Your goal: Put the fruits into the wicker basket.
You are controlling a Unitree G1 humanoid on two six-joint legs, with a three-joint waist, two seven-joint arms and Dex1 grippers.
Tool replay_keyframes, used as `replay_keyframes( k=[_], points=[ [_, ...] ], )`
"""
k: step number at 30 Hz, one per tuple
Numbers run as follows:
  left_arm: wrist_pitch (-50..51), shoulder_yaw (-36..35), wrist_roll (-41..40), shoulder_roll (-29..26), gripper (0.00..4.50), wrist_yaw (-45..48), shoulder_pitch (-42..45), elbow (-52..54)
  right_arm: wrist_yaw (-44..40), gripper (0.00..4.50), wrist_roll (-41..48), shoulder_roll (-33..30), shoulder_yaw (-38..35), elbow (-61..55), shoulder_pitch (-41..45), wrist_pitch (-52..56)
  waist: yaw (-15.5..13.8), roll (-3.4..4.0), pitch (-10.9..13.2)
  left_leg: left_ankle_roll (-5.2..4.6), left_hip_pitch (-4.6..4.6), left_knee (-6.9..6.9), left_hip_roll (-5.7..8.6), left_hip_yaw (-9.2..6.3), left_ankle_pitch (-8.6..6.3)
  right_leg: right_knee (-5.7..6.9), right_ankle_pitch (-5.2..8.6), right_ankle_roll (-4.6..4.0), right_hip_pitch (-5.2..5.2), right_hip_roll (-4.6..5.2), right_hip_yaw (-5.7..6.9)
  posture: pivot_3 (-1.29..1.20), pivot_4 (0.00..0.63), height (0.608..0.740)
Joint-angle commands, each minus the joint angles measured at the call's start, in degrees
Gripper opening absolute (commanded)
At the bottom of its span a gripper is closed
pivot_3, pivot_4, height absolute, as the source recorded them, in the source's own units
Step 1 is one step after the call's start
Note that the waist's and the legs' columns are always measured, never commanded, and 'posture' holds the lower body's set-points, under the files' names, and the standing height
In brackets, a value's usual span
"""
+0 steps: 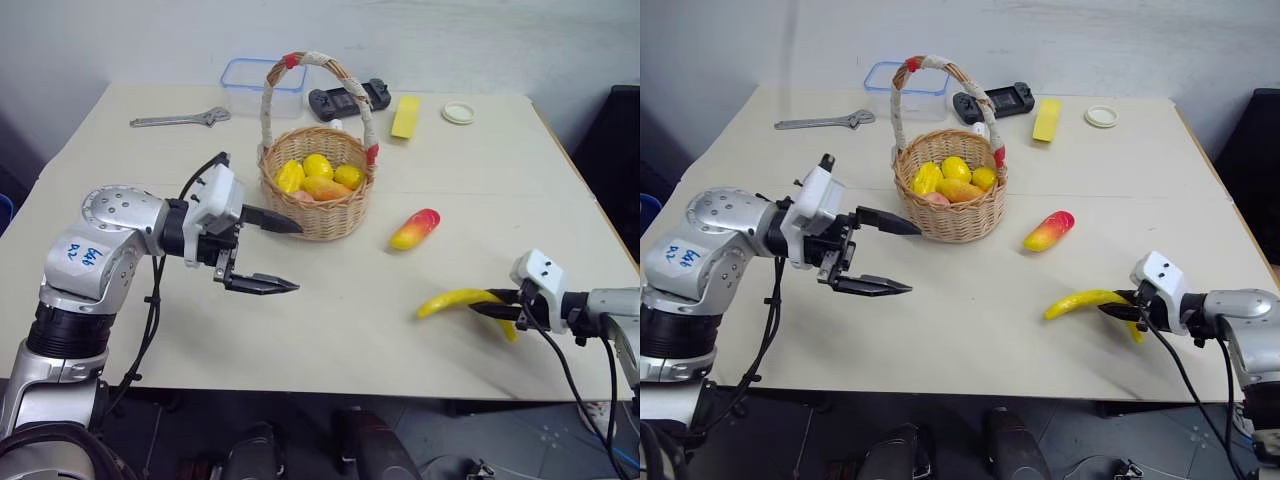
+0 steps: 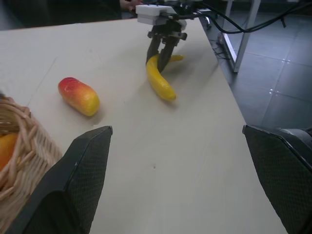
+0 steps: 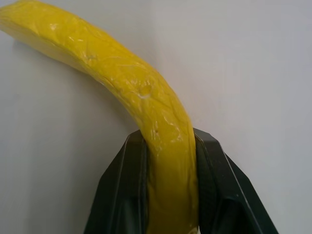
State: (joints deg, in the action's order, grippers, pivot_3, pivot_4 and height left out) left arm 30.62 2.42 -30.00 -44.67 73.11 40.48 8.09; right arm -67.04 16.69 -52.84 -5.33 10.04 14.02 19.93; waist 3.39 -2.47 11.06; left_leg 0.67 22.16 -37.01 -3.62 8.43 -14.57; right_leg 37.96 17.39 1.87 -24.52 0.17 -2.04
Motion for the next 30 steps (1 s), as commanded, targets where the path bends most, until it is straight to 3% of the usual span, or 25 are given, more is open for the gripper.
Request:
replay_keyframes(
  k=[1, 5, 9, 14, 19, 25, 30],
  points=[
    [0.91, -4.5, -1.22, -1.23, 4.5, -2.21, -0.62, -0.98, 1.02, 0.8, 7.4, 1.72, -3.39, -12.05, -0.73, 6.02, 0.15, 0.0, 0.0, 0.0, 0.0, 0.0, -0.01, 0.0, 0.0, 0.01, 0.0, 0.0, 0.0, 0.0, 0.0, 0.0, 0.15, 0.74],
    [2.02, -9.61, -1.43, -2.89, 4.5, -5.54, -5.1, -0.86, 10.67, 0.8, 13.36, 8.62, -1.8, -23.51, 5.71, 17.81, 1.39, 0.0, 0.0, 0.08, -0.03, 0.0, -0.12, -0.02, 0.0, 0.11, 0.0, 0.0, -0.01, -0.05, 0.01, 0.0, 0.15, 0.74],
    [4.45, -14.75, -2.9, -4.71, 4.5, -8.39, -10.11, 1.95, 21.37, 0.8, 12.89, 18.35, 3.2, -24.18, 17.97, 26.07, 1.84, -0.01, 0.01, 0.11, -0.02, 0.02, -0.14, -0.02, -0.01, 0.16, 0.0, -0.07, -0.09, -0.04, 0.02, 0.0, 0.15, 0.74],
    [5.56, -17.92, -4.04, -6.33, 4.5, -10.26, -13.01, 3.84, 27.71, 0.8, 7.79, 26.79, 9.17, -15.16, 31.16, 26.84, 1.05, -0.01, 0.0, 0.12, 0.18, 0.07, -0.09, -0.04, -0.06, 0.15, 0.07, -0.22, -0.29, 0.03, 0.11, 0.0, 0.15, 0.74],
    [5.59, -19.17, -4.54, -6.56, 4.5, -12.36, -13.74, 5.54, 30.86, 0.8, -0.09, 34.1, 13.06, 3.76, 45.22, 17.24, 1.37, -0.01, 0.0, -0.05, 0.47, -0.03, 0.01, 0.12, -0.12, 0.07, 0.02, -0.14, -0.55, 0.17, 0.07, 0.0, 0.15, 0.74],
    [5.78, -20.22, -5.66, -6.4, 4.5, -14.45, -16.07, 8.27, 32.28, 0.8, -5.7, 38.17, 12.62, 23.51, 56.32, 5.47, 1.52, -0.03, -0.01, -0.06, 1.03, -0.06, 0.01, 0.09, -0.08, 0.1, 0.01, -0.12, -1.07, 0.16, 0.09, 0.0, 0.15, 0.74],
    [5.45, -20.3, -6.05, -6.12, 4.5, -15.63, -16.73, 8.73, 32.16, 2.49, -8.36, 39.68, 12.53, 31.27, 59.55, -0.67, 1.78, -0.02, 0.0, -0.05, 1.03, -0.03, -0.01, 0.09, -0.08, 0.06, 0.01, -0.12, -1.07, 0.14, 0.08, 0.0, 0.15, 0.74]
  ],
)
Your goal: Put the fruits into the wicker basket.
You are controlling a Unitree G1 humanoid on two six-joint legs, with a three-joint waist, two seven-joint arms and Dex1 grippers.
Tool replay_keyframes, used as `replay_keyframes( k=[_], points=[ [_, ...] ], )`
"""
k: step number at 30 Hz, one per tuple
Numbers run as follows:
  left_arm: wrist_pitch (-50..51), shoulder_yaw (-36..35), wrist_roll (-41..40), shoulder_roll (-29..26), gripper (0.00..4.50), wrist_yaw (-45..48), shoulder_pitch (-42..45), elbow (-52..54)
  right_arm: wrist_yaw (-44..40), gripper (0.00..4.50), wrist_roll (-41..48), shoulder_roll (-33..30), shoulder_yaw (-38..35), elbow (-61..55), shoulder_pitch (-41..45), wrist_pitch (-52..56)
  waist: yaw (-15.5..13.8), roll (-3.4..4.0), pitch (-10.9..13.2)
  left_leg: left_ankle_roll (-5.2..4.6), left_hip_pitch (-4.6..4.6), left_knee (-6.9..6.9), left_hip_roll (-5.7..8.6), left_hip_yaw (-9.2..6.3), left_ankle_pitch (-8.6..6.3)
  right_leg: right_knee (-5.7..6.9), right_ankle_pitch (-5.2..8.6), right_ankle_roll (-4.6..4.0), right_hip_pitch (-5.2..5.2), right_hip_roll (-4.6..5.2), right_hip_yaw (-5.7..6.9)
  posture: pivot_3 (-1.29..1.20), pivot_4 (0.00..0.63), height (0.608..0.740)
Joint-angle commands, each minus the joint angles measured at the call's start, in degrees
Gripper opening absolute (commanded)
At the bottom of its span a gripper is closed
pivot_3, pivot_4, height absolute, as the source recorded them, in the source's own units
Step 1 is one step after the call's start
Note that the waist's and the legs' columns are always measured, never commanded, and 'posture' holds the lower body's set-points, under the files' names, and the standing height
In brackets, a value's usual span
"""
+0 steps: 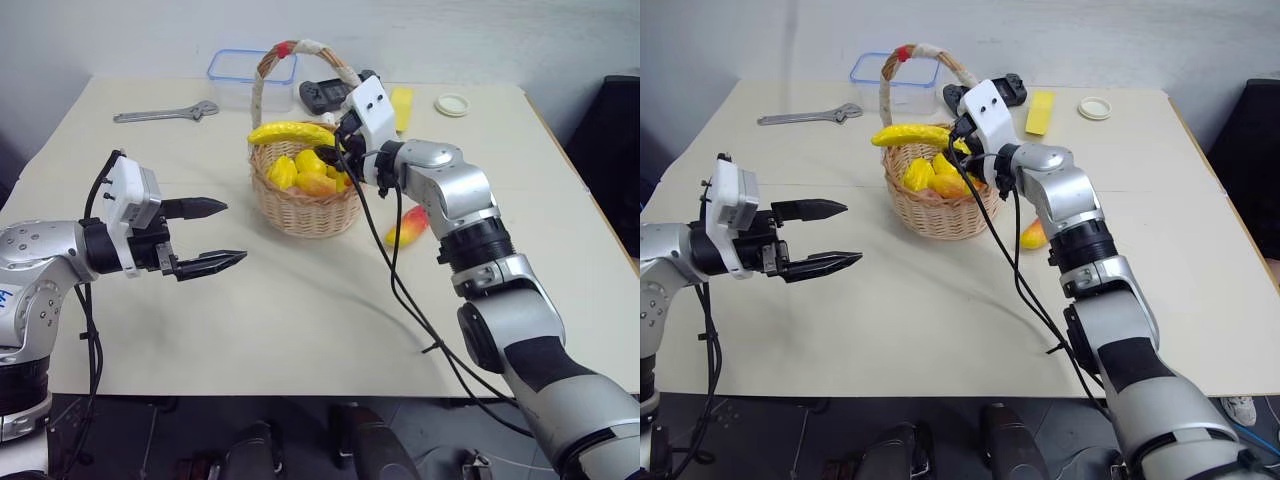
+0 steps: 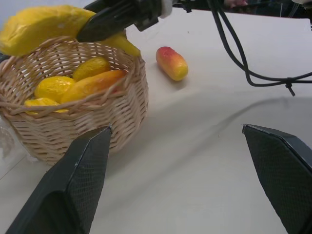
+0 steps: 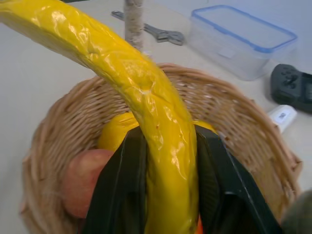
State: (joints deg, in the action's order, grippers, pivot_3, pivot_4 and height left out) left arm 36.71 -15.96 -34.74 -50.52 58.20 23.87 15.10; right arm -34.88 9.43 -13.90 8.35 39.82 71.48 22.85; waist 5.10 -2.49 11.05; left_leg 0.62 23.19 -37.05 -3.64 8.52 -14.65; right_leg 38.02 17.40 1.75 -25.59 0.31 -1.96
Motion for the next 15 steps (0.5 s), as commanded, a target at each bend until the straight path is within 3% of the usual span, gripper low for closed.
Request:
replay_keyframes(
  k=[1, 3, 9, 15],
  points=[
    [-0.77, -1.68, -1.3, -0.09, 4.5, -0.93, 0.01, 1.73, -0.17, 2.85, -1.6, 0.85, -0.97, 1.69, 2.15, -4.28, 0.1, 0.0, 0.0, 0.01, 0.0, 0.0, 0.0, 0.0, 0.01, 0.01, 0.0, 0.0, 0.0, 0.0, 0.0, 0.0, 0.15, 0.74],
    [-1.1, -0.79, -1.22, 0.38, 4.5, -1.21, 0.67, 1.59, -2.19, 3.48, -1.33, 0.25, -0.67, -2.24, 0.71, -3.13, 0.1, 0.01, 0.01, 0.02, 0.0, -0.02, 0.0, 0.0, 0.01, 0.04, 0.0, 0.0, 0.0, 0.0, 0.0, 0.0, 0.15, 0.74],
    [-2.2, 1.51, -0.87, 1.08, 4.5, -0.49, 2.93, -0.3, -4.69, 3.48, 7.52, -3.89, -6.03, -28.21, -8.24, 14.55, -0.36, 0.01, 0.01, 0.03, 0.01, 0.03, -0.02, -0.06, 0.02, 0.04, 0.0, 0.0, 0.0, 0.01, 0.04, 0.0, 0.15, 0.74],
    [-3.53, 4.95, -0.39, 2.54, 4.5, 0.66, 7.56, -3.45, -4.36, 3.48, 19.47, -14.74, -15.88, -56.06, -23.82, 35.07, -1.26, -0.01, -0.01, 0.01, 0.04, -0.03, 0.01, -0.11, 0.01, -0.01, 0.0, 0.0, 0.05, 0.05, 0.09, 0.0, 0.15, 0.74]
  ],
)
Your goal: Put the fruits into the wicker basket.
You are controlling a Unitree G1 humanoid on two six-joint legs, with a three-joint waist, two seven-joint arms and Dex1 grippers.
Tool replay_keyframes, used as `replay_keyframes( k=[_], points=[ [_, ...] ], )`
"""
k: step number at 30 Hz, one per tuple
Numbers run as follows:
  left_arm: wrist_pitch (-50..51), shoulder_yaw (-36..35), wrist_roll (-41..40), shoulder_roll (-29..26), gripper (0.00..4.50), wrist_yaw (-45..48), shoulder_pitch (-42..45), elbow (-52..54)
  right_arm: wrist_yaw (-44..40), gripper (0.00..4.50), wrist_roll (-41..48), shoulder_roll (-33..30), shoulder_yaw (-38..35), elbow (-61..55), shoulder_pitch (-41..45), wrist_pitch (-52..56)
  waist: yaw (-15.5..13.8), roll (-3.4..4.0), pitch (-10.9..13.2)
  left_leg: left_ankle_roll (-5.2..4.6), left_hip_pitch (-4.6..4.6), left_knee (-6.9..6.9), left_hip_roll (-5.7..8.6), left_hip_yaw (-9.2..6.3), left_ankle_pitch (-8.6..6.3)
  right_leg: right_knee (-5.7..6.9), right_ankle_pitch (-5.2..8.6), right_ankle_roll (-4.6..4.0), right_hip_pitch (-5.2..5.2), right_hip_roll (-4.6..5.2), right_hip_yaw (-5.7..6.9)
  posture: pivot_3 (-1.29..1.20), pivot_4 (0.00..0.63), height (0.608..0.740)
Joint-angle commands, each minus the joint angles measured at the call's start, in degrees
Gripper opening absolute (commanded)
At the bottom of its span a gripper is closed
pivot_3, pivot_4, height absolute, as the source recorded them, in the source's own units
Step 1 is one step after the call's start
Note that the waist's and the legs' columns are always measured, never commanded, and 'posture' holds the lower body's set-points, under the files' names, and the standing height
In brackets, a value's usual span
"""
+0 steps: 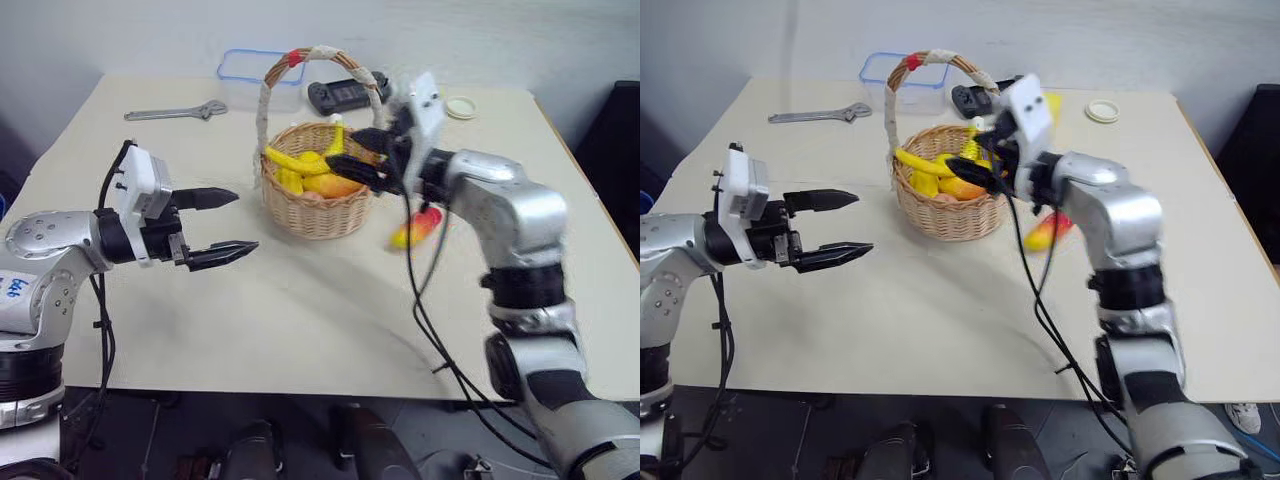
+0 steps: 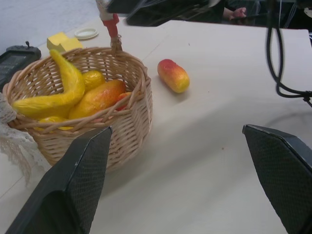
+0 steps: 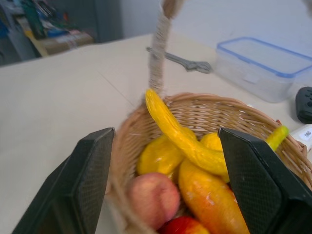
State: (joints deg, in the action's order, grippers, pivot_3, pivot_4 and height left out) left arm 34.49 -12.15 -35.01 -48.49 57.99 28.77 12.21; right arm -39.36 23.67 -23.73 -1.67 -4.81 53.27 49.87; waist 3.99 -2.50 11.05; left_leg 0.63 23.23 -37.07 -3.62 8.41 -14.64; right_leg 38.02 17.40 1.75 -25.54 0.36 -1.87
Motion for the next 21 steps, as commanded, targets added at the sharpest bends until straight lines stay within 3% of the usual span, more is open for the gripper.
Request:
replay_keyframes(
  k=[1, 5, 10, 16, 21],
  points=[
    [-1.46, 1.57, -0.07, 0.73, 4.5, 1.09, 3.23, -0.91, 0.39, 3.48, 6.39, -6.49, -7.25, -13.79, -7.91, 10.09, -0.5, -0.02, -0.01, -0.02, -0.01, 0.03, 0.03, 0.02, 0.01, 0.0, -0.01, 0.01, 0.0, 0.01, -0.02, 0.0, 0.15, 0.74],
    [-2.16, 3.67, 0.17, 2.26, 4.5, 1.88, 5.58, -2.22, 6.63, 4.41, 7.42, -7.93, -14.44, -17.21, -17.67, 15.42, -0.45, -0.01, -0.01, -0.02, -0.05, 0.0, 0.01, 0.06, 0.0, -0.01, -0.02, 0.02, 0.02, -0.03, -0.06, 0.0, 0.15, 0.74],
    [-2.39, 5.61, 0.29, 3.87, 4.5, 2.24, 7.39, -2.19, 18.18, 4.46, 2.68, -3.44, -16.29, -14.27, -22.49, 15.06, 0.55, 0.0, 0.0, 0.0, -0.15, 0.04, 0.0, 0.06, 0.08, 0.09, -0.08, 0.01, 0.02, -0.08, -0.11, 0.0, 0.15, 0.74],
    [-2.12, 6.59, 0.34, 4.3, 4.5, 2.59, 8.23, -1.69, 29.46, 4.46, 4.47, 7.34, -25.65, -3.23, -15.59, 19.69, 1.11, 0.03, 0.02, 0.09, -0.18, 0.04, -0.02, 0.09, 0.15, 0.27, -0.09, 0.02, -0.02, -0.15, -0.16, 0.0, 0.15, 0.74],
    [-2.01, 6.36, 0.34, 4.15, 4.5, 2.2, 8.12, -1.24, 39.75, 4.46, 6.96, 14.07, -38.97, 9.67, -6.87, 21.46, 0.91, 0.03, 0.02, 0.13, -0.17, 0.05, -0.02, 0.08, 0.17, 0.26, -0.09, 0.01, -0.04, -0.16, -0.16, 0.0, 0.15, 0.74]
  ],
)
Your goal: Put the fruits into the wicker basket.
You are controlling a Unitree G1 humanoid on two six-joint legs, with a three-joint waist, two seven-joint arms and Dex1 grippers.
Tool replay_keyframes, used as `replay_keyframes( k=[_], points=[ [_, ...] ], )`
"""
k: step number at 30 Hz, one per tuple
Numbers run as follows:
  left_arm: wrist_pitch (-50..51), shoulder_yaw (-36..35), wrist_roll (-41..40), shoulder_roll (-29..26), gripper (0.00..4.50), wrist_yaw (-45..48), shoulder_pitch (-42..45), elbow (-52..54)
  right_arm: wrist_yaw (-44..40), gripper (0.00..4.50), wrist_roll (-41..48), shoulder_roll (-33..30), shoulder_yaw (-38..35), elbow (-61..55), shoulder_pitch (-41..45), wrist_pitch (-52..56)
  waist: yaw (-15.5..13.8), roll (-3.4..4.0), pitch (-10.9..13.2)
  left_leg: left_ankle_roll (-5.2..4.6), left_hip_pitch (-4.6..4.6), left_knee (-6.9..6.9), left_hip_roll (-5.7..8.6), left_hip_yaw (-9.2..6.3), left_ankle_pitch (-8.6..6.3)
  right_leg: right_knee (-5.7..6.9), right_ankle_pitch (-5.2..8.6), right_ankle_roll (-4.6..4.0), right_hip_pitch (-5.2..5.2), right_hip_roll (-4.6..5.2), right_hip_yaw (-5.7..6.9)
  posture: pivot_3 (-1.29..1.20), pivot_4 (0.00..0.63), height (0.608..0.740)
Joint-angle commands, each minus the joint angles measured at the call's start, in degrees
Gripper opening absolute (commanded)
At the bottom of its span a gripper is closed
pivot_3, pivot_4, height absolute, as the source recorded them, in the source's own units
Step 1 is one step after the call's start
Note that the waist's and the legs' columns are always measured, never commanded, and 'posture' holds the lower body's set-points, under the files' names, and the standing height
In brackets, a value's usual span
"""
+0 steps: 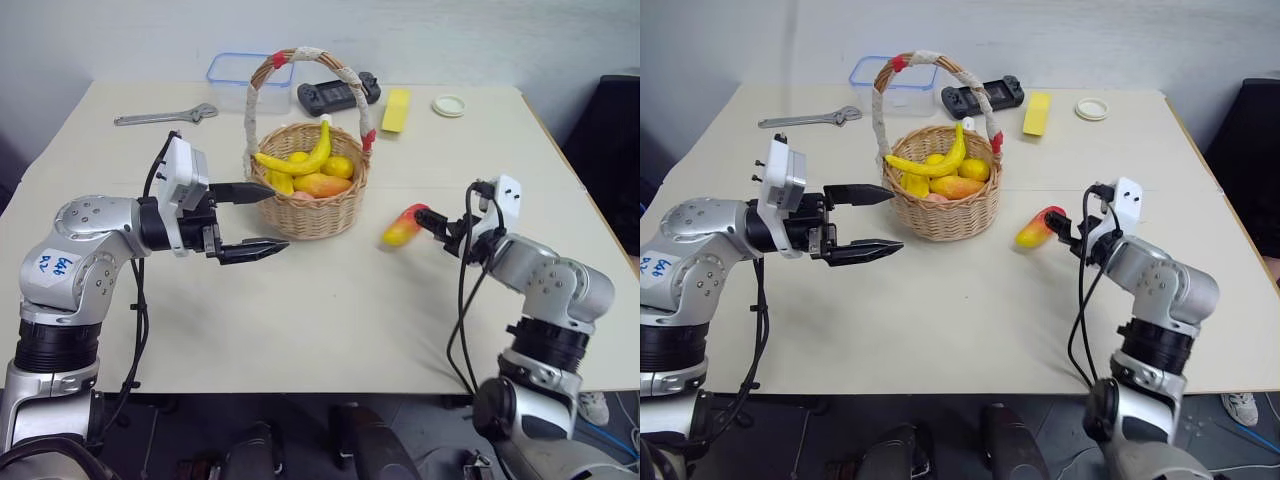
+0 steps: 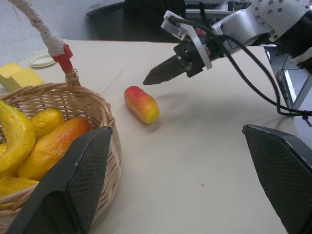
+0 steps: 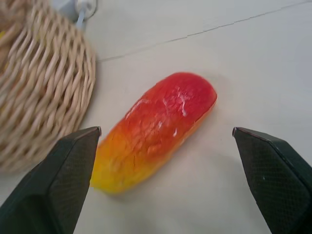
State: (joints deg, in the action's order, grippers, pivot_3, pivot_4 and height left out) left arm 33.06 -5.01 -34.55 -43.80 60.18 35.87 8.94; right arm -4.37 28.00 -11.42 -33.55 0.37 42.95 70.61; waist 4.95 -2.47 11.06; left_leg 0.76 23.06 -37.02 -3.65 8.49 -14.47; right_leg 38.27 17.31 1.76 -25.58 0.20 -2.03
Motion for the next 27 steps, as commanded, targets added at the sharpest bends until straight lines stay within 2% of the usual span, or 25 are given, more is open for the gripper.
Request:
replay_keyframes(
  k=[1, 7, 8, 11, 17, 19, 23, 27],
  points=[
    [-0.52, -0.98, -0.21, -0.67, 4.5, -0.08, 0.7, 2.37, 6.05, 4.46, 3.4, 2.48, -9.09, 7.02, 4.92, 0.56, -0.07, 0.0, 0.0, 0.0, 0.01, 0.0, 0.0, -0.01, 0.0, -0.02, 0.0, 0.0, 0.0, 0.0, 0.0, 0.0, 0.15, 0.74],
    [-0.01, -2.13, -0.35, -1.35, 4.5, -1.08, -0.53, 3.6, 8.89, 4.46, 5.57, 3.61, -11.7, 16.53, 8.95, 0.16, 0.39, 0.01, 0.0, -0.08, 0.04, 0.01, 0.02, 0.02, -0.05, -0.13, 0.0, 0.0, 0.01, 0.03, -0.02, 0.0, 0.15, 0.74],
    [0.09, -2.33, -0.35, -1.46, 4.5, -1.2, -0.63, 3.7, 8.41, 4.29, 5.77, 3.61, -11.07, 17.17, 8.97, -0.25, 0.54, 0.01, 0.0, -0.08, 0.04, 0.01, 0.02, 0.02, -0.05, -0.12, 0.0, 0.0, 0.01, 0.02, -0.02, 0.0, 0.15, 0.74],
    [0.26, -2.71, -0.37, -1.79, 4.5, -1.51, -1.02, 3.99, 6.63, 3.58, 6.26, 3.62, -9.29, 19.69, 9.02, -2.29, 1.26, 0.01, 0.0, -0.08, 0.03, 0.01, 0.01, 0.0, -0.05, -0.11, 0.0, 0.0, 0.01, 0.01, -0.02, 0.0, 0.15, 0.74],
    [0.29, -2.78, -0.42, -2.12, 4.5, -1.9, -1.0, 3.96, 2.31, 1.52, 7.39, 2.44, -5.09, 21.58, 8.46, -4.63, 1.65, 0.01, 0.0, -0.01, 0.0, 0.09, -0.05, -0.03, -0.01, -0.09, 0.0, 0.0, 0.01, -0.07, -0.01, 0.0, 0.15, 0.74],
    [0.21, -2.74, -0.34, -2.12, 4.5, -1.97, -0.87, 3.7, 1.41, 1.12, 7.54, 1.69, -4.02, 21.3, 7.95, -5.05, 1.6, 0.01, 0.0, -0.01, 0.0, 0.08, -0.05, -0.03, -0.01, -0.1, 0.0, 0.0, 0.01, -0.06, -0.02, 0.0, 0.15, 0.74],
    [0.03, -2.76, -0.15, -2.01, 4.5, -2.27, -1.0, 3.42, -2.72, 0.9, 9.01, -1.26, -0.85, 16.36, 5.94, -3.65, 1.35, 0.01, 0.0, -0.01, 0.02, 0.08, -0.04, -0.03, -0.01, -0.13, 0.0, 0.01, 0.02, -0.05, -0.02, 0.0, 0.15, 0.74],
    [0.16, -4.49, -0.11, -2.79, 4.5, -2.77, -2.37, 2.43, -8.75, 0.89, 15.68, -4.95, 2.03, 6.04, 3.72, 4.18, 1.29, 0.06, 0.04, -0.01, 0.05, 0.15, -0.03, -0.03, -0.01, -0.22, 0.0, 0.01, 0.01, -0.04, -0.01, 0.0, 0.15, 0.74]
  ],
)
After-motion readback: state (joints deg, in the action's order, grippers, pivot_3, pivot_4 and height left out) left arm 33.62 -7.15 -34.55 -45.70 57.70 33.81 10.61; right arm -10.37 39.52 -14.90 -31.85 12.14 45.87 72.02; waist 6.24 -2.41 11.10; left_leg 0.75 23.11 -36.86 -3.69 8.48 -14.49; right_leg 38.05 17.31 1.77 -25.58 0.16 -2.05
